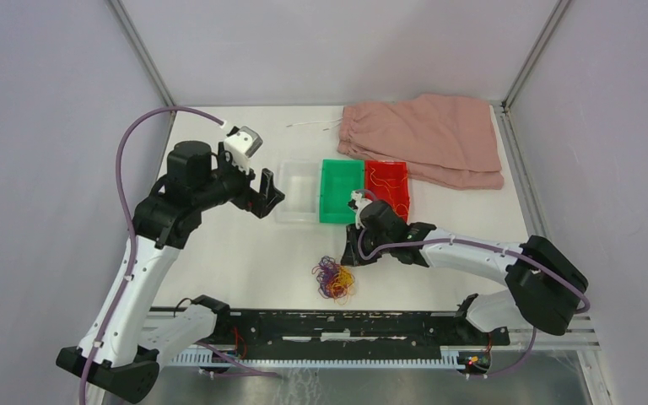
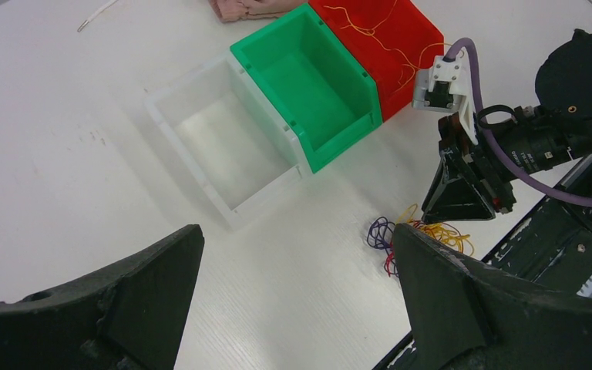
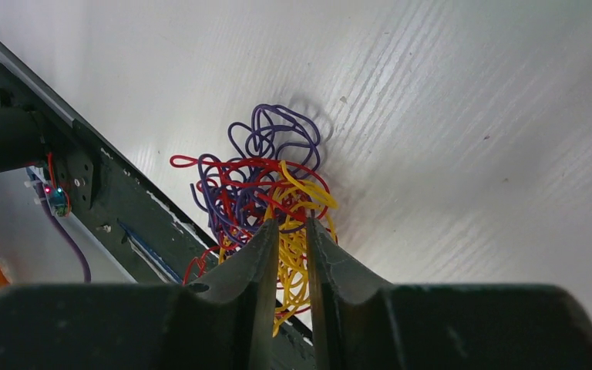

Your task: Untangle the cables

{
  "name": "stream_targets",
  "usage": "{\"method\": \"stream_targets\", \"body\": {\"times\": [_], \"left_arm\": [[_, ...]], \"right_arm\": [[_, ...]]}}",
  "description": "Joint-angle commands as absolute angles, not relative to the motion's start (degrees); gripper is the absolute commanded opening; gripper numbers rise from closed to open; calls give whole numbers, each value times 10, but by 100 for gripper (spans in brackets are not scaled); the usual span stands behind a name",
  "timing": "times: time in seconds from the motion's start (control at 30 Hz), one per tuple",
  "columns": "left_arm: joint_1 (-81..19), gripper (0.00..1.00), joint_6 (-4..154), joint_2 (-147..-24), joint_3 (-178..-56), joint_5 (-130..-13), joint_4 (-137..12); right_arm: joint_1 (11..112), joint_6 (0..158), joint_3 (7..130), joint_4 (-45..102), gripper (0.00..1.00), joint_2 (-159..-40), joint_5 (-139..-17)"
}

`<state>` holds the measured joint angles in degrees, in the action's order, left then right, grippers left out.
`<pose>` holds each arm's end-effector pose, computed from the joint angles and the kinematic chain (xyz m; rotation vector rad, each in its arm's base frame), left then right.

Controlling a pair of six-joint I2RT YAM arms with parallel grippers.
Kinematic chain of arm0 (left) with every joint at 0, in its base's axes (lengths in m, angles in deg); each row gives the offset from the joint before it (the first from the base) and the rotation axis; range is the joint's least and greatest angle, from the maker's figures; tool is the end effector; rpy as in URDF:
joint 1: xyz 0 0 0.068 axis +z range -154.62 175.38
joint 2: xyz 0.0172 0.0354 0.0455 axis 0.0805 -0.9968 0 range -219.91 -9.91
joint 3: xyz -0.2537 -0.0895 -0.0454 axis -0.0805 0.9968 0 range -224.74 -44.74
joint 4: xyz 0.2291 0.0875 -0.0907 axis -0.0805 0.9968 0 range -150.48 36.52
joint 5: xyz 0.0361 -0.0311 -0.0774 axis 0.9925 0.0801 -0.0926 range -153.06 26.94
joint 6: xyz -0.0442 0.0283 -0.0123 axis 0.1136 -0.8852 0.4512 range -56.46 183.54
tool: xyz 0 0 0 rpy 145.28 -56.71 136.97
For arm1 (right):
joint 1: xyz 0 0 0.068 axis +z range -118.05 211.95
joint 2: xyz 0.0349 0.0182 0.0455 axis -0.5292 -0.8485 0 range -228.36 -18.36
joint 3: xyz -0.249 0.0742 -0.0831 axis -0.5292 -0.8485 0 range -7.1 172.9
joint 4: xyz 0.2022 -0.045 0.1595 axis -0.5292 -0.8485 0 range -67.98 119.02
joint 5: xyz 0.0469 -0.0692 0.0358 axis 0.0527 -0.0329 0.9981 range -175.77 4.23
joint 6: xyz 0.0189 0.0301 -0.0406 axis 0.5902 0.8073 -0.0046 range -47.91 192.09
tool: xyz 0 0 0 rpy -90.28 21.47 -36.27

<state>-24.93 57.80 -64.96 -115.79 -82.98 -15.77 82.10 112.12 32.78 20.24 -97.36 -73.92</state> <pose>0.1665 -0.0746 0.4035 0.6759 1.9666 -0.5157 0.1677 0.2124 0.1838 -0.3348 2.5981 0.9052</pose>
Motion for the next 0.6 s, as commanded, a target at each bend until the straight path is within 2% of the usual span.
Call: {"method": "stream_targets", "body": {"times": [0.0, 0.13, 0.43, 0.47, 0.53, 0.57], "left_arm": [[-247, 99, 554, -640, -1165, -848, -161], [-246, 99, 554, -641, -1164, -855, -161], [-246, 99, 553, -639, -1157, -868, -161], [-247, 99, 553, -639, -1157, -869, -161], [-247, 99, 553, -640, -1159, -872, -161], [-247, 99, 553, -641, -1160, -875, -161]], "right_arm": [[822, 1114, 338, 251, 21, -977, -726], [823, 1101, 357, 216, 2, -959, -723], [823, 1063, 411, 90, 0, -884, -737], [823, 1055, 409, 83, 7, -882, -735], [823, 1043, 399, 68, 36, -886, -740], [823, 1036, 393, 66, 42, -889, -740]]}}
